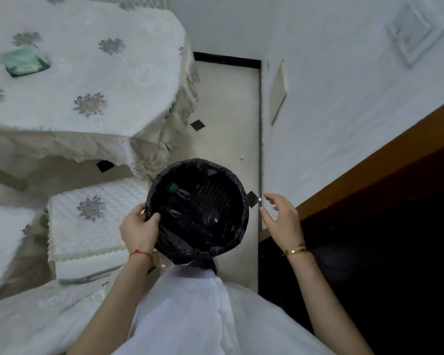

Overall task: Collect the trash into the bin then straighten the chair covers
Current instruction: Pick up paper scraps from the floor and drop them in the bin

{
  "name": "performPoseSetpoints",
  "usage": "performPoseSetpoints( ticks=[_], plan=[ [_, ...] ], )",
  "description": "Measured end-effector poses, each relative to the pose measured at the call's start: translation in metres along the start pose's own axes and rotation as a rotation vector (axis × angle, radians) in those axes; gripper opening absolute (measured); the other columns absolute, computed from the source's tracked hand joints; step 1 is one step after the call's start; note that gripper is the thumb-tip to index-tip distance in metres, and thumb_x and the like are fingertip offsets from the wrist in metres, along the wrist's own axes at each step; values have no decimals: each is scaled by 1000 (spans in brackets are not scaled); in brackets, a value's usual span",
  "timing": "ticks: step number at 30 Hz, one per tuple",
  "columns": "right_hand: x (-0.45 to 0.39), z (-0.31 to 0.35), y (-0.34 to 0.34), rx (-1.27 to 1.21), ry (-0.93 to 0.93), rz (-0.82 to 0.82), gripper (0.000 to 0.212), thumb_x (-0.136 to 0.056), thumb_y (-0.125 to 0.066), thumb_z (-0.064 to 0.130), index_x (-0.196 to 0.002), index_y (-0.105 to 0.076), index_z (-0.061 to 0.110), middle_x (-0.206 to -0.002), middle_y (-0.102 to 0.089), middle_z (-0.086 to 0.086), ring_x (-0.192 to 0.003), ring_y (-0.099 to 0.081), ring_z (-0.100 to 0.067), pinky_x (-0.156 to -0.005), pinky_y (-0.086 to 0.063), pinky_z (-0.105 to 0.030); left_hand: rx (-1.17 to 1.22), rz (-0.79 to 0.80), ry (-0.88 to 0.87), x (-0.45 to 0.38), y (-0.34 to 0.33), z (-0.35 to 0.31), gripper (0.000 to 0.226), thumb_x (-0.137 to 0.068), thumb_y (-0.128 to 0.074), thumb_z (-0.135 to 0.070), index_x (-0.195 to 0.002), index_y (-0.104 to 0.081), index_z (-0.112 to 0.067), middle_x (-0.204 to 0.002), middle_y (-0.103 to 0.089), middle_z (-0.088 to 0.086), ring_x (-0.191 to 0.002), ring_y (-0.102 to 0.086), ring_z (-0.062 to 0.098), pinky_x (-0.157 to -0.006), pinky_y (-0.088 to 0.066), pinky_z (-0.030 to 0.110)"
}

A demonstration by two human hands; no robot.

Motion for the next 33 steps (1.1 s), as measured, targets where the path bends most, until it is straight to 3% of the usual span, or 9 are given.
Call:
performPoseSetpoints(
  ticks=[6,12,16,19,23,27,33],
  plan=[
    [-89,1,-11,-19,-13,18,32,-88,-63,19,-120,-58,17,-116,-61,-1,-103,-58,-16,-89,-52,-35,-16,-5,-20,-66,-26,-53,35,-75,-64,-13,-110,-70,-15,-73,-69,2,-78,-68,24,-79,-56,42],
    [-170,-14,-20,-35,-33,42,33,-89,-62,19,-121,-57,17,-118,-61,-1,-106,-57,-15,-93,-51,-37,-13,-12,-10,-116,-73,-103,35,-79,-65,-11,-114,-70,-13,-100,-73,7,-96,-67,22,-86,-50,29],
    [-239,-32,-22,-41,-33,33,33,-88,-62,18,-121,-58,14,-117,-61,-2,-106,-58,-17,-94,-50,-39,9,-16,-4,-152,-119,-138,36,-80,-66,-8,-116,-69,-10,-103,-71,6,-97,-65,17,-92,-49,29],
    [-300,-53,-22,-45,-35,25,32,-89,-60,19,-121,-58,13,-116,-61,-3,-106,-57,-18,-94,-50,-41,17,-8,4,-182,-163,-169,37,-83,-64,-4,-119,-66,-7,-105,-69,8,-95,-59,12,-86,-43,22],
    [-386,-80,-23,-47,-53,22,32,-91,-59,20,-122,-57,12,-115,-61,-2,-106,-56,-17,-93,-49,-37,1,-33,19,-226,-217,-205,39,-84,-65,-7,-122,-65,-8,-112,-69,10,-102,-63,19,-89,-43,24],
    [-456,-103,-40,-17,-44,62,32,-91,-58,19,-122,-56,12,-114,-60,-5,-105,-55,-17,-93,-47,-33,-5,-56,39,-268,-263,-228,40,-83,-66,-7,-123,-64,-6,-113,-69,13,-107,-64,25,-90,-42,23],
    [-551,-173,-96,-7,-109,105,34,-90,-59,18,-123,-55,12,-116,-59,-6,-108,-55,-19,-92,-43,-25,-29,-67,137,-350,-346,-218,44,-81,-65,-10,-126,-64,-11,-117,-68,7,-109,-63,17,-93,-43,22]
  ],
)
Point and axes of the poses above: each hand's wrist, its own x-axis away from the middle knuckle, its own y-axis out of the back of the hand, z = x × y, the point moved 10 cm from there along -x, towards the middle knuckle
